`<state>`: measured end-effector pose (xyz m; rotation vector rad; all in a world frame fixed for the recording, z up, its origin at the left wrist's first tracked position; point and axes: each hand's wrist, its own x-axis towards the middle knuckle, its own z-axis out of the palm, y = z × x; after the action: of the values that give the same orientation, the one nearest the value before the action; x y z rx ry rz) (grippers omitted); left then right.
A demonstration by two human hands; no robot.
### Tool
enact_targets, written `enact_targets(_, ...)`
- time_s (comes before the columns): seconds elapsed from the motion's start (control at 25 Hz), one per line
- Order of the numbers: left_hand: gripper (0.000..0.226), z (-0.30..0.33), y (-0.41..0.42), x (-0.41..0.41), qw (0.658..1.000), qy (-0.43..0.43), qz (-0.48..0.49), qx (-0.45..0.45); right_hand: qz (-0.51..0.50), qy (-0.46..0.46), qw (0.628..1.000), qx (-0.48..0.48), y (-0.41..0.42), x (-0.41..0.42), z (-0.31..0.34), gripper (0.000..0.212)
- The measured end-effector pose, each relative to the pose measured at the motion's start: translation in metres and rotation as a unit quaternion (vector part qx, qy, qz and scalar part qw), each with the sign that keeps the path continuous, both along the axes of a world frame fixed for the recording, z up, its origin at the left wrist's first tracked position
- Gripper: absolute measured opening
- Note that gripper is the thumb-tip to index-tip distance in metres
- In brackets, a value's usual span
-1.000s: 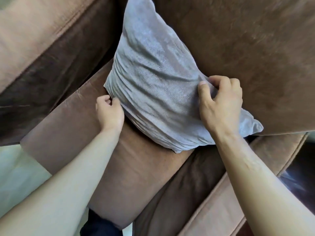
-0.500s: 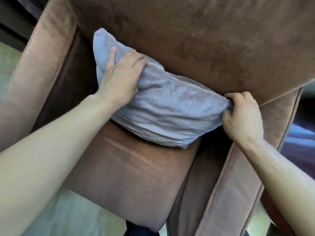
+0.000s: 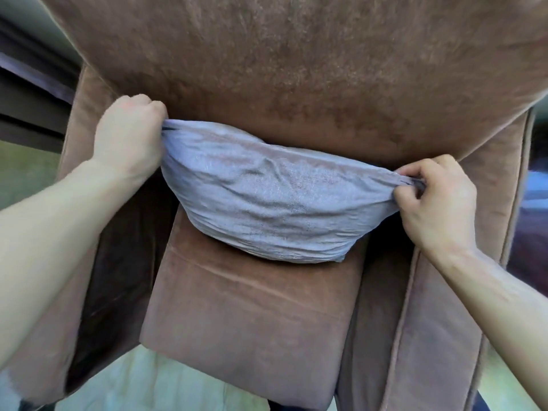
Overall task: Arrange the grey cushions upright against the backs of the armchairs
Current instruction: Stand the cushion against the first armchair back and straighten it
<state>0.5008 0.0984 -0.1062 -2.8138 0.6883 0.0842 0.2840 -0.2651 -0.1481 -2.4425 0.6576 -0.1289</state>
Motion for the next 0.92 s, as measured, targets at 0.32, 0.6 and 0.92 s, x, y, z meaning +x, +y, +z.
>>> enact_targets(0.32,0.023,0.026,0.013,-0.004,0.995,-0.061,0.07,-0.031,0.005,-0.133,0.991,0.015,0.002,0.003,0.038,0.019)
enact_targets(0.6,0.036,0.021,0.007,-0.023,0.995,-0.029,0.08,-0.048,0.005,-0.051,0.998,0.027,0.006,0.005,0.031,0.027)
enact_targets(0.92,0.042,0.01,-0.045,-0.028,0.973,0.103,-0.186,-0.09,0.206,-0.034,0.977,-0.049,0.079,0.048,0.039,0.029)
